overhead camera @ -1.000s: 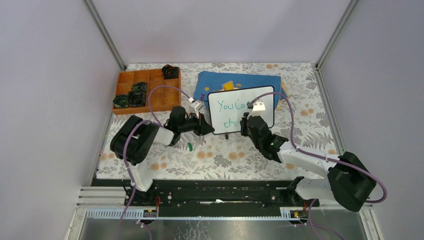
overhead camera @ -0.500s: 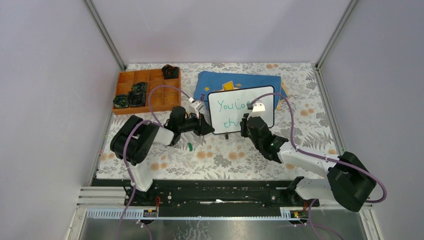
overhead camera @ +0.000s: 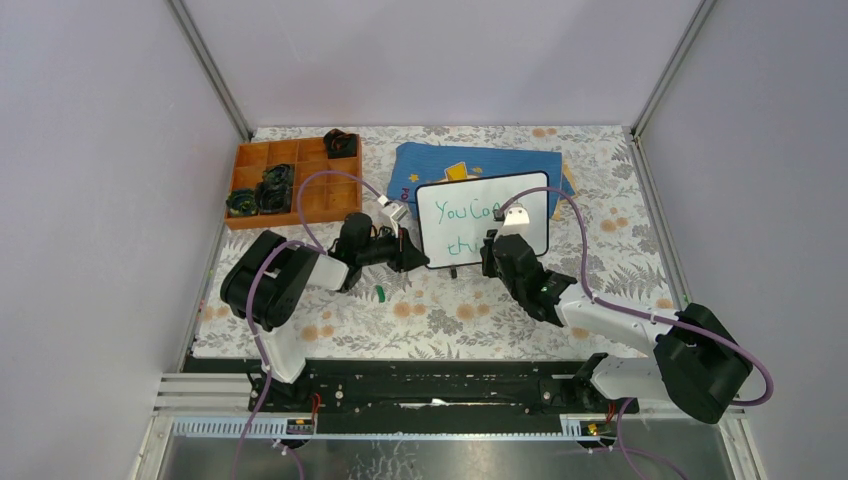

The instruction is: Write a sentence on the whiteboard

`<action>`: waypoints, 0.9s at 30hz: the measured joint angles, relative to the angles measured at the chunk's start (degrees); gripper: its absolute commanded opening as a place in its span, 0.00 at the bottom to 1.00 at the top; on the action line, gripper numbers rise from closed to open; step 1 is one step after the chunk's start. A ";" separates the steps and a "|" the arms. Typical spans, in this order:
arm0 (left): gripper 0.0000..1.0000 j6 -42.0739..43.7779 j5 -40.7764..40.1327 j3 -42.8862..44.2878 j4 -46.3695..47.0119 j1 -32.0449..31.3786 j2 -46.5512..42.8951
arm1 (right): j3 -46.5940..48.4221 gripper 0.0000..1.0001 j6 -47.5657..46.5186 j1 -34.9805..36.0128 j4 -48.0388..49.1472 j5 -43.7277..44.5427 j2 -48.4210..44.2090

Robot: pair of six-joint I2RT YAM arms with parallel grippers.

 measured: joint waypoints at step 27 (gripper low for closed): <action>0.25 0.02 0.00 0.00 -0.42 -0.02 -0.02 | -1.25 0.00 0.35 -0.28 -0.26 3.85 -7.61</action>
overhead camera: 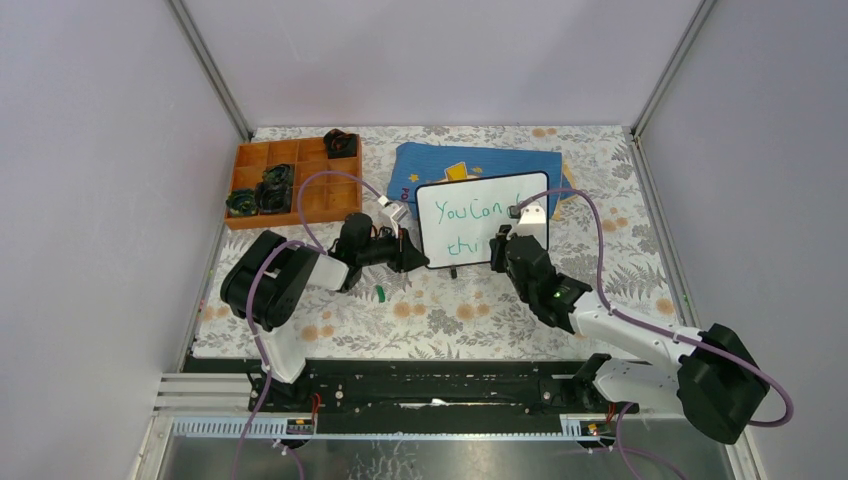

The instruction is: Write a sentence on the whiteboard

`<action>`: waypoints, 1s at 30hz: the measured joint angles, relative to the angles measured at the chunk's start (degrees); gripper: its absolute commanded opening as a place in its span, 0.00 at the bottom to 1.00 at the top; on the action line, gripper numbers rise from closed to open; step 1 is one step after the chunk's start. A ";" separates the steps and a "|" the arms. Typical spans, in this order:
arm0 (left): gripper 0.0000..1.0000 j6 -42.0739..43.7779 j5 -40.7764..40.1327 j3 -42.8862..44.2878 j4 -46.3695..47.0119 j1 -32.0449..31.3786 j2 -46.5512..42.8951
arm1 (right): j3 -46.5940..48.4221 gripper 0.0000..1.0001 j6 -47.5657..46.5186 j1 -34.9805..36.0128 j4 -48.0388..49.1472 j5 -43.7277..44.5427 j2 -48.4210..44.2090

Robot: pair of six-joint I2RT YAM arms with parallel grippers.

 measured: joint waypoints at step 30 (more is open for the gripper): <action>0.25 0.09 0.00 0.00 -0.09 -0.02 0.02 | 0.11 0.00 0.00 -0.04 1.11 2.40 4.92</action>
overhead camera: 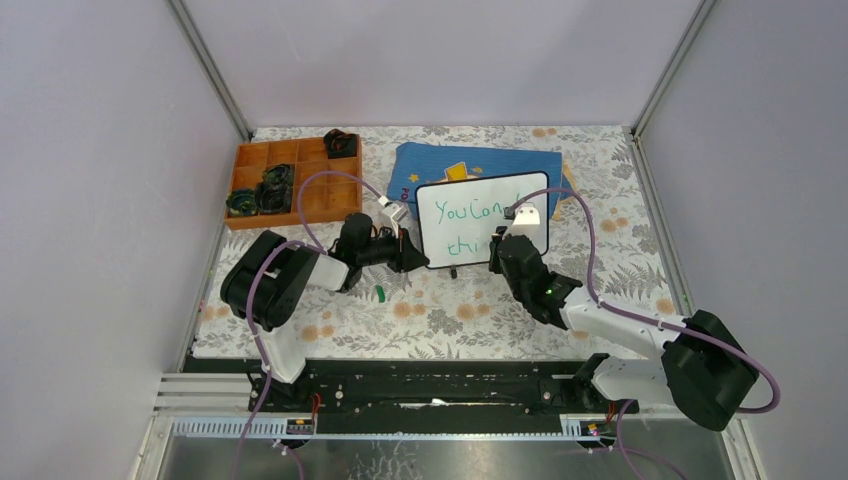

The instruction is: Write a sentence on the whiteboard

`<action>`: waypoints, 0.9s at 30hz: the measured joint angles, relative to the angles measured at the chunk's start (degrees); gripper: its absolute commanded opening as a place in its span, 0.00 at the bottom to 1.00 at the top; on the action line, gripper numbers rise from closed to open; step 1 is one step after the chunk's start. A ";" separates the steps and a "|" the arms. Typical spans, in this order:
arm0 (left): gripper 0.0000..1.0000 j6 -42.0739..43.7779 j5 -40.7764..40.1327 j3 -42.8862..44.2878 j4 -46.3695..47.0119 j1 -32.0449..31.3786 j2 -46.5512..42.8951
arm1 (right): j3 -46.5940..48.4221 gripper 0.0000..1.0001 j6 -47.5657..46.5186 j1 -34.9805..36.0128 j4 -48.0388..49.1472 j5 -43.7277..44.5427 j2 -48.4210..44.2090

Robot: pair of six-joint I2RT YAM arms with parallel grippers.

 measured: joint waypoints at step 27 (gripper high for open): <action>0.25 0.15 -0.04 0.00 -0.20 -0.22 0.00 | 0.35 0.00 0.48 0.02 0.07 -3.58 1.90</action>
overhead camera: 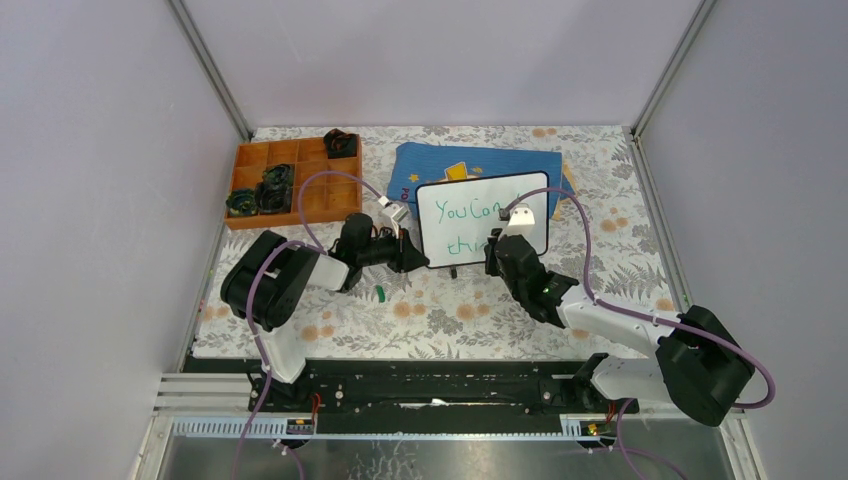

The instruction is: Write a sentence on the whiteboard

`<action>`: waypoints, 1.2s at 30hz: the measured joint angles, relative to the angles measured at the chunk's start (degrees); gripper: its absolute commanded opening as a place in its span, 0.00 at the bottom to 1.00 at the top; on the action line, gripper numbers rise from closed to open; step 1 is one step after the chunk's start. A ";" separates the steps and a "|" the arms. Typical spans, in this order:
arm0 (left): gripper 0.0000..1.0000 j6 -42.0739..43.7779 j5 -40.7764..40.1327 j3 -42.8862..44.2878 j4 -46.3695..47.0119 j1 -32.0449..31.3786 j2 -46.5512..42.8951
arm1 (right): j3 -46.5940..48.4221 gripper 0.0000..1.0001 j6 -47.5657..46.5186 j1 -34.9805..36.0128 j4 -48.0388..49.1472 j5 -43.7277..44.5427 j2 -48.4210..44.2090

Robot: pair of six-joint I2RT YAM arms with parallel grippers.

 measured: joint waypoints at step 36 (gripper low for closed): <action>0.25 0.04 -0.39 0.00 -0.15 -0.13 0.00 | 1.03 0.00 0.85 -0.02 -4.48 1.46 2.54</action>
